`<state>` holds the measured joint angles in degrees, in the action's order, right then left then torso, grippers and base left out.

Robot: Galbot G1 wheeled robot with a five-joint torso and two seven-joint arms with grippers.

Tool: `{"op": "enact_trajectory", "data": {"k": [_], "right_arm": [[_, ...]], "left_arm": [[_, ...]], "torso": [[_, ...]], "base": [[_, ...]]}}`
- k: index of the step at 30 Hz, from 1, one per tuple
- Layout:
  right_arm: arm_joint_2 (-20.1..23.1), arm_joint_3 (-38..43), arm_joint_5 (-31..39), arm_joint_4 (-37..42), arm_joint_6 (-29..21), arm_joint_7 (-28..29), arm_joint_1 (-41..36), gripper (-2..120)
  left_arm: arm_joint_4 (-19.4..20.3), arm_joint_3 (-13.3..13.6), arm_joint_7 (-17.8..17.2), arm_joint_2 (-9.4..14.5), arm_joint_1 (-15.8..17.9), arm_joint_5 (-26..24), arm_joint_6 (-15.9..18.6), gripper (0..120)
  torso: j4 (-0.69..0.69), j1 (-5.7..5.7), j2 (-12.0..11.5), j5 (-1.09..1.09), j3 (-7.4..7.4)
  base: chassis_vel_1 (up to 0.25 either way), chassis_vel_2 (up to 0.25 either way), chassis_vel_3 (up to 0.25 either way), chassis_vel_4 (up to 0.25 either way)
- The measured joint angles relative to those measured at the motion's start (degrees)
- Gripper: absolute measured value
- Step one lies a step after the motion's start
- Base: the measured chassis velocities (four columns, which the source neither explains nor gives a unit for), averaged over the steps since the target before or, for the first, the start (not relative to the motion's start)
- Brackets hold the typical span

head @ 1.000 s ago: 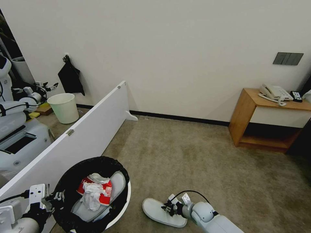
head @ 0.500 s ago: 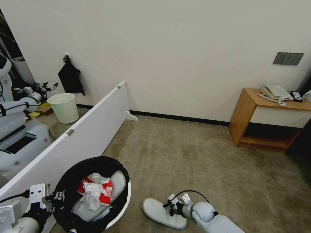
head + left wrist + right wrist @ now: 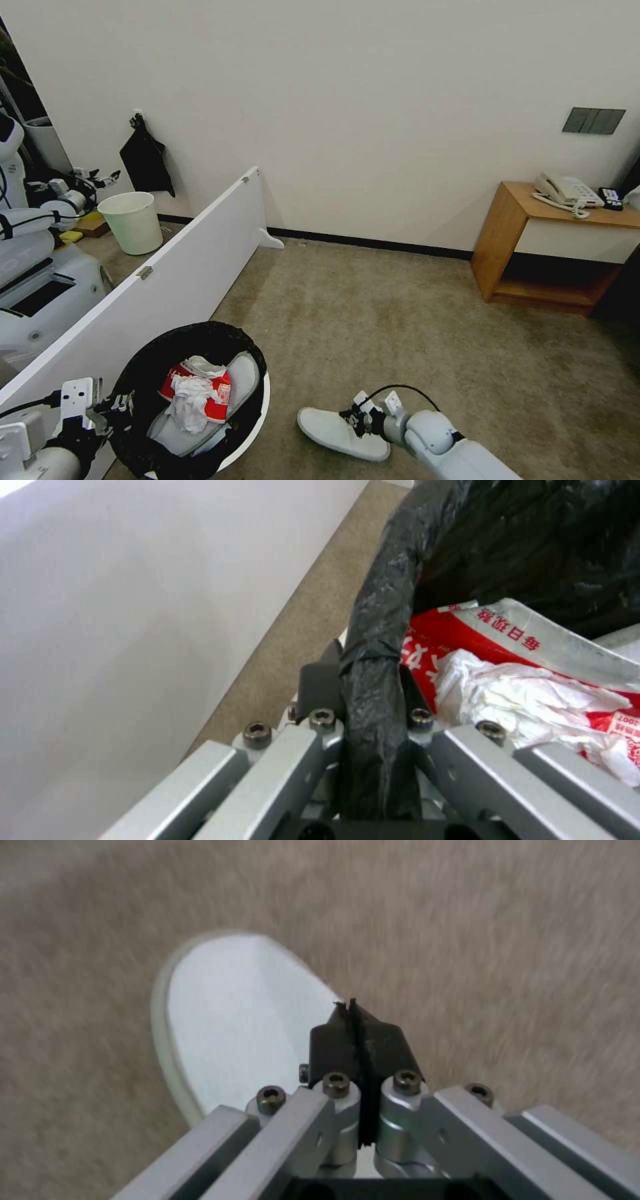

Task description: Pick up the trash bin, then pick up the garbage from the floor and place it into the trash bin.

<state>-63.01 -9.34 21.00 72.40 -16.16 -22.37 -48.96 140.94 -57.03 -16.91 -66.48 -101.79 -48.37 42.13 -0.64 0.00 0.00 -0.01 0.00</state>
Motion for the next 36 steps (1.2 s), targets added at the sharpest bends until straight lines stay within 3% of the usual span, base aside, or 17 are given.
{"op": "enact_trajectory", "data": {"k": [8, 36], "right_arm": [[3.53, 0.42, 2.25, 7.92, -0.38, 1.03, -1.19, 0], [7.51, 1.8, 7.23, 19.33, -2.07, 2.67, -1.5, 0]], "left_arm": [[-0.39, 0.33, -0.02, 0.23, 0.25, 0.02, 0.0, 3], [-2.75, 3.18, -0.06, 1.09, -0.01, 1.23, 0.0, 3]], "torso": [[0.01, 0.0, 0.0, 0.0, 0.0], [0.02, 0.0, 0.0, 0.0, 0.0]], "base": [[0.0, 0.0, 0.0, 0.0], [0.0, 0.0, 0.0, 0.0]]}}
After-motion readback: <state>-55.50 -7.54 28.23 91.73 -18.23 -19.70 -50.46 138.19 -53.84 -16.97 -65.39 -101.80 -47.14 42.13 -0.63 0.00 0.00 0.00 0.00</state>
